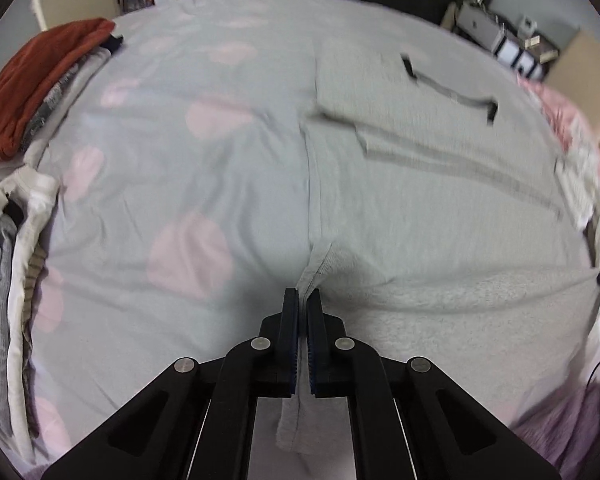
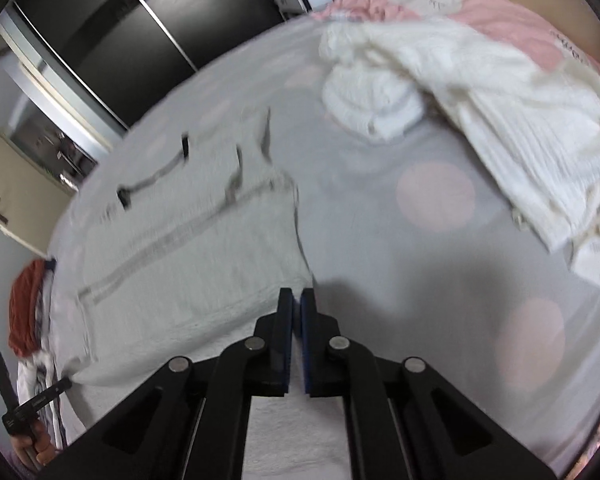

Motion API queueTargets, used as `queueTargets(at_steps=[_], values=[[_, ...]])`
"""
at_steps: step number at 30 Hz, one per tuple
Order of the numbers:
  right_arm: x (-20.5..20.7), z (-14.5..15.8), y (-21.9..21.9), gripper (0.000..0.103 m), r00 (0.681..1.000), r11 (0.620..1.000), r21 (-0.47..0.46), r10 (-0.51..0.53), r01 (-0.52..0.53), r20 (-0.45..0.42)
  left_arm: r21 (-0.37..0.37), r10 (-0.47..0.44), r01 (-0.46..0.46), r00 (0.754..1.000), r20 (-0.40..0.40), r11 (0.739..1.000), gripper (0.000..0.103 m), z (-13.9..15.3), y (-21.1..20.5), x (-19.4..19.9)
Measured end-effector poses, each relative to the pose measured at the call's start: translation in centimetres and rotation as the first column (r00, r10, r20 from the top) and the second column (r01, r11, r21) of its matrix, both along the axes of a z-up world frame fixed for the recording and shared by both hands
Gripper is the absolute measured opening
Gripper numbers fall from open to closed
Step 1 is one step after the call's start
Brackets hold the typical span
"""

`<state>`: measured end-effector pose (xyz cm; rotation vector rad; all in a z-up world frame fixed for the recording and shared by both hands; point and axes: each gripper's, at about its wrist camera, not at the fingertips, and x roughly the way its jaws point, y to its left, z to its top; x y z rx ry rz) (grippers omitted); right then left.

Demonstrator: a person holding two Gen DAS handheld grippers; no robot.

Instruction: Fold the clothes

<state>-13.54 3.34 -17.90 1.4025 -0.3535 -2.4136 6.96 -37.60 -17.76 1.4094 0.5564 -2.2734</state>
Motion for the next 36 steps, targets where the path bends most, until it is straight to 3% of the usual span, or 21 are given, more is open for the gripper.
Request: queueTargets(at_steps=[3,6,10,15,18,20,25,31,34,36], values=[[-0.9,1.2,-0.9,0.004,0.996,0.999,0.036,0.023,-0.020,-0.085,-0.032,0.021,-0.023,0.998,-0.061,0.999,0.004,0.7,-2.0,-1.5],[-1.7,0.8,-2.2,0.004,0.991,0.995,0.094,0.054,-0.042,-0.123,-0.047,0.029,-0.031,0.998,-0.060,0.998,0.004,-0.2,-2.9,-3.5],[-3.4,-1.2,-2.6,0.004,0.997,0.992,0.117,0.054,-0.047,-0.059,-0.101,0.040,-0.039,0.999,0.014,0.994,0.008,-2.5,-2.9,-4.3],[-5.2,-4.1,-3.1,0.006,0.998,0.992,0.114,0.047,-0.050,0.030,-0.109,0.046,-0.037,0.996,0.077,0.993,0.012,-5.1,-3.2,-6.0],[-5.8,-4.9,-3.0,0.011,0.998,0.995,0.086,0.035,-0.040,0.057,-0.115,0.052,-0.044,0.996,0.068,0.992,0.017,-5.3,-3.3,-6.3],[-6.0,-5.1,-2.4,0.020,0.998,0.998,0.058,0.014,-0.018,0.065,-0.112,0.065,-0.059,0.997,0.053,0.992,0.023,-5.0,-3.6,-6.1],[-6.0,-5.1,0.4,0.034,0.991,0.992,-0.085,-0.080,0.090,0.107,-0.068,0.146,-0.146,0.989,-0.003,0.987,0.033,-3.6,-4.8,-4.3],[-5.0,-4.3,3.6,0.035,0.971,0.960,-0.168,-0.205,0.223,0.121,-0.091,0.134,-0.137,0.990,-0.036,0.986,0.033,-1.8,-3.6,-3.0],[-4.4,-4.5,3.8,0.035,0.971,0.958,-0.184,-0.195,0.219,0.141,-0.085,0.133,-0.137,0.990,-0.051,0.987,0.033,-0.9,-3.4,-2.3],[-4.0,-4.2,3.2,0.035,0.977,0.967,-0.172,-0.168,0.190,0.133,-0.082,0.135,-0.139,0.989,-0.059,0.987,0.039,-0.5,-3.2,-1.8]])
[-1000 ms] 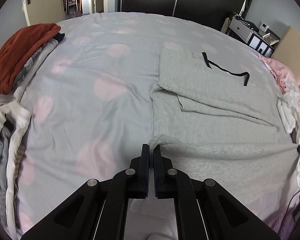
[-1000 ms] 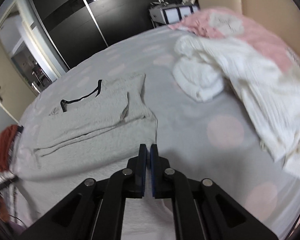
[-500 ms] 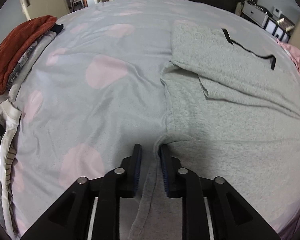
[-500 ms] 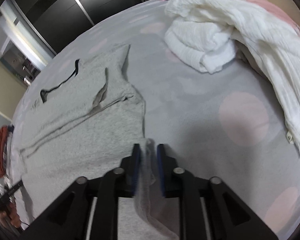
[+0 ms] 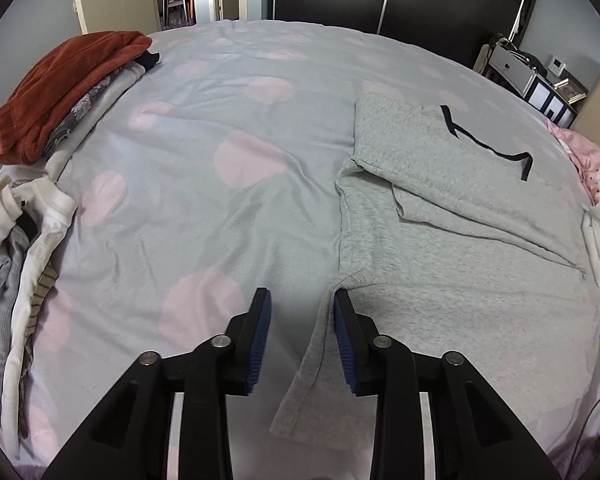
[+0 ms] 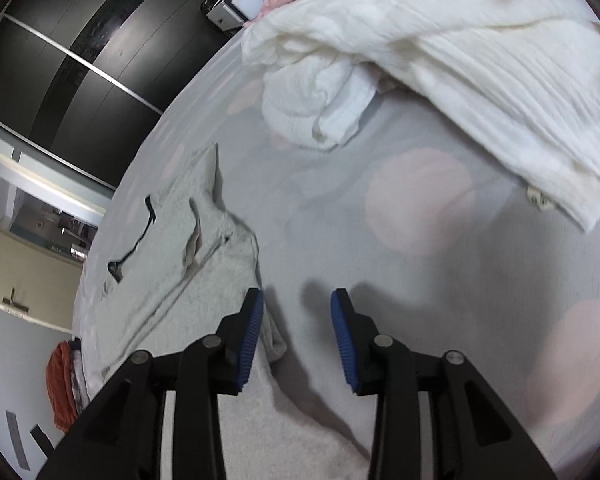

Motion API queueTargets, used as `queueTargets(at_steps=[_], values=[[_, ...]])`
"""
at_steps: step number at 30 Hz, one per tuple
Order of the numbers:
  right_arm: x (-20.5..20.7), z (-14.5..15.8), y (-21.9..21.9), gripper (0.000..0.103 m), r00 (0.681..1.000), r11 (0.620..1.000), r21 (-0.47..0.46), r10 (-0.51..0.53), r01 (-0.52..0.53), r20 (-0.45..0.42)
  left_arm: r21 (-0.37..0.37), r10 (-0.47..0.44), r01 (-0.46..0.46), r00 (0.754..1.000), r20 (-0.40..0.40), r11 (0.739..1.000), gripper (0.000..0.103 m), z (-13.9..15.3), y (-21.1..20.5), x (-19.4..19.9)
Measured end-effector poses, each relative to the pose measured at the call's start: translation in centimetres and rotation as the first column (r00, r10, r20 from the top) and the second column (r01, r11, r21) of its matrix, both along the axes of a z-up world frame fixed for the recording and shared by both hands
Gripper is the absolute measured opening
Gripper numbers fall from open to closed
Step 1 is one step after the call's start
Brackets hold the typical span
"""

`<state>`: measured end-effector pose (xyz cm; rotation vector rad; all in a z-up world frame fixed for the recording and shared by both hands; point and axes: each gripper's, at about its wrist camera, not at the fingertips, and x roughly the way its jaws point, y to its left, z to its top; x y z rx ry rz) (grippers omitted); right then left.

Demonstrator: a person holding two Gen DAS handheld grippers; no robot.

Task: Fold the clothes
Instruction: 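Grasp the grey shirt hem with both tools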

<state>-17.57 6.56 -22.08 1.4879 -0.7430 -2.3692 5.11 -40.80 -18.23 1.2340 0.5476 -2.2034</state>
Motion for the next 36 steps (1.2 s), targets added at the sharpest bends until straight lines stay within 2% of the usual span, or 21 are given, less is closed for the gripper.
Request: queueTargets(at_steps=[5,8,12,15,19,21,23,27,30,33,35,36], values=[[1.4,1.2,-2.2,0.035,0.991,0.991,0.066,0.122,-0.118,-0.052,-0.025,-0.049,0.049,0.999,-0.011,0.999,0.041,1.4,1.0,0.6],[2.3,2.0,-4.1,0.035,0.974,0.973,0.097,0.218,-0.210,-0.070,-0.092,-0.142,0.143,0.990,0.014,0.985,0.041,2.5,2.9,0.8],[3.8,2.7,-6.0,0.035,0.949,0.945,0.155,0.302,-0.287,-0.087,-0.137,-0.266,0.272,0.962,0.061,0.953,0.041,3.2,4.9,0.9],[4.7,3.2,-7.1,0.035,0.931,0.921,0.197,0.357,-0.336,-0.082,-0.138,-0.360,0.373,0.927,0.107,0.918,0.041,3.3,6.2,1.1],[5.6,4.0,-8.0,0.035,0.912,0.895,0.233,0.405,-0.381,-0.064,-0.183,-0.420,0.447,0.892,0.170,0.876,0.041,3.5,7.3,1.3],[5.7,4.5,-8.7,0.035,0.894,0.863,0.273,0.448,-0.425,-0.027,-0.203,-0.455,0.490,0.869,0.195,0.848,0.041,3.9,7.8,1.4],[5.8,4.7,-10.2,0.035,0.847,0.785,0.351,0.529,-0.510,0.048,-0.227,-0.506,0.554,0.829,0.240,0.801,0.041,4.1,8.6,1.4],[6.8,4.8,-13.1,0.035,0.711,0.582,0.460,0.680,-0.671,0.178,-0.248,-0.587,0.683,0.723,0.366,0.687,0.041,3.2,10.5,1.3],[7.7,4.3,-14.8,0.034,0.589,0.400,0.517,0.760,-0.757,0.274,-0.240,-0.613,0.753,0.645,0.456,0.613,0.041,1.8,11.8,1.1],[8.7,2.9,-16.0,0.035,0.459,0.186,0.568,0.802,-0.801,0.384,-0.215,-0.636,0.816,0.558,0.533,0.536,0.041,0.1,13.1,1.0],[9.1,1.5,-16.1,0.043,0.395,0.073,0.578,0.799,-0.813,0.454,-0.196,-0.645,0.854,0.497,0.581,0.482,0.041,-1.2,13.8,1.1],[9.2,0.8,-16.1,0.045,0.370,0.031,0.574,0.793,-0.818,0.485,-0.187,-0.646,0.868,0.472,0.600,0.461,0.041,-1.8,14.0,1.1]])
